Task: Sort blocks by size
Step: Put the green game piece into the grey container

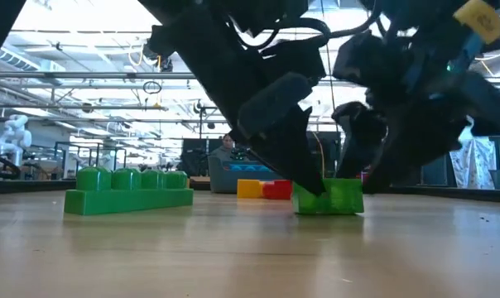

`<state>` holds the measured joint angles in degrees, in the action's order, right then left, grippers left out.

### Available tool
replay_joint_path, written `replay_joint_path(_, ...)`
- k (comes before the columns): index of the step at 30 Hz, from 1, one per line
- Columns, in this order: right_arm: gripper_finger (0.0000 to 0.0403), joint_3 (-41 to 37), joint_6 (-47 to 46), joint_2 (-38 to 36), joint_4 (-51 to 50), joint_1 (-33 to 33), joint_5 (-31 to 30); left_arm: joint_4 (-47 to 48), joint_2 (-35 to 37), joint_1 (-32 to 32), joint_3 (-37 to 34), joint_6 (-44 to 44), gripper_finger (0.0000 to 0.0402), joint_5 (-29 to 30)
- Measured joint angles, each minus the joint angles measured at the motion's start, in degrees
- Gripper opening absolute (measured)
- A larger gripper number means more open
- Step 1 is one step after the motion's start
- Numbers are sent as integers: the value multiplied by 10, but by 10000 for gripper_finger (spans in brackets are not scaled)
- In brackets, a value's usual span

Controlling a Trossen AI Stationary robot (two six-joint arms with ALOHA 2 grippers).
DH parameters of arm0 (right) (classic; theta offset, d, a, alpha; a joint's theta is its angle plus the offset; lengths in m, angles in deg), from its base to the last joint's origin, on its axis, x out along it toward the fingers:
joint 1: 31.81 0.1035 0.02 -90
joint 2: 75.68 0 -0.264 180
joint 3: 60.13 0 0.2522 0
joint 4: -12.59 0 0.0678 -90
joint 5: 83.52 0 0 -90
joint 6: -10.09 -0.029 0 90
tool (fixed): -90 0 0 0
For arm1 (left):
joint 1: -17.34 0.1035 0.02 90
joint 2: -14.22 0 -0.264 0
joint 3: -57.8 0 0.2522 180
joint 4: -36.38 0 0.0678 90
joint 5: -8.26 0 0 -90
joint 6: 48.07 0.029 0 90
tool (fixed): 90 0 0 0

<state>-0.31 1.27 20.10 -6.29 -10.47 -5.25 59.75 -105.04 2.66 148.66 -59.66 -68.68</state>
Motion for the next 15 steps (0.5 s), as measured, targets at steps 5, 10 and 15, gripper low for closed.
replay_joint_path(5, 243, 2, -9, 42, 52, -9, 0, 4, 1, -8, 0, -9, 299, -1)
replay_joint_path(10, 229, 1, -24, 53, 58, -15, 4, 23, 1, -12, 0, -26, 299, 0)
replay_joint_path(15, 201, 0, -21, 52, 75, -22, 1, 31, 1, -13, 0, -30, 299, -5)
